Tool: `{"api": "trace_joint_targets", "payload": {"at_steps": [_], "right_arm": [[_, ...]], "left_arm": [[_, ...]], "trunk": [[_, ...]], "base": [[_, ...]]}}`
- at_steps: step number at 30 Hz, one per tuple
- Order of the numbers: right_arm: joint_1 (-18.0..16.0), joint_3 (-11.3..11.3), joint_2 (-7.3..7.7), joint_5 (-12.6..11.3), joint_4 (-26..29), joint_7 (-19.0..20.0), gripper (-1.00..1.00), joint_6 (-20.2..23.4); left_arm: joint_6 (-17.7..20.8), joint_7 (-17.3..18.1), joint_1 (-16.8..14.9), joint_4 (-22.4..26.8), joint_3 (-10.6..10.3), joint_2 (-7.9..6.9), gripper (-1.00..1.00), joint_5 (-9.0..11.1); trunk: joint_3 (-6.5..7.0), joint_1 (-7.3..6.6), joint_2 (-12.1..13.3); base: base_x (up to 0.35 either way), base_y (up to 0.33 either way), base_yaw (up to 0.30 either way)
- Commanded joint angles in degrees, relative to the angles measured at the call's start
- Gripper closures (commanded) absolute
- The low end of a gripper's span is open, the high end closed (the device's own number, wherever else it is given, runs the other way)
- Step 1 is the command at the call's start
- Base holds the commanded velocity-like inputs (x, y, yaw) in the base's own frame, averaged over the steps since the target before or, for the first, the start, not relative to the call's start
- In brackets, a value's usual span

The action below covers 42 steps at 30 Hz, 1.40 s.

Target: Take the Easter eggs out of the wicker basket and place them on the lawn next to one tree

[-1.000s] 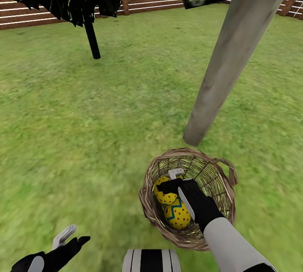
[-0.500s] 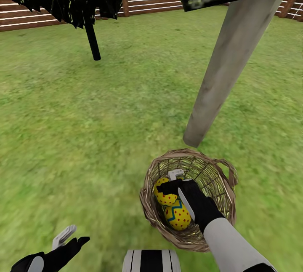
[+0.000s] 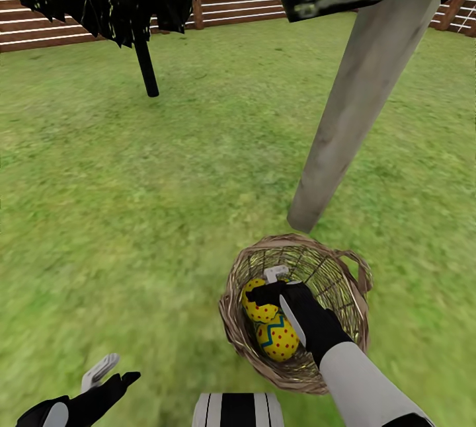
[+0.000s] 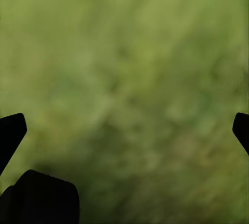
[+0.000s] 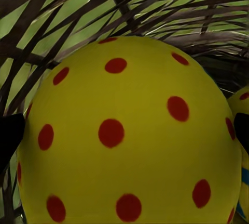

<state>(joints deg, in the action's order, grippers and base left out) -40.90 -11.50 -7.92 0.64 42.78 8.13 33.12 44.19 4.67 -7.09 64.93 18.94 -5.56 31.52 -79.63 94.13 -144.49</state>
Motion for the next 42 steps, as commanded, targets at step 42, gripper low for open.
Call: {"api": "trace_joint_targets", "payload": {"at_steps": [42], "right_arm": [[0.33, 0.03, 0.58, 0.21, 1.60, 0.14, 1.00, 2.09]], "left_arm": [[-0.77, 0.52, 0.32, -0.02, 0.22, 0.64, -1.00, 0.13]], "trunk": [[1.51, -0.19, 0.08]], "base": [[-0.009, -0.001, 0.000]]}}
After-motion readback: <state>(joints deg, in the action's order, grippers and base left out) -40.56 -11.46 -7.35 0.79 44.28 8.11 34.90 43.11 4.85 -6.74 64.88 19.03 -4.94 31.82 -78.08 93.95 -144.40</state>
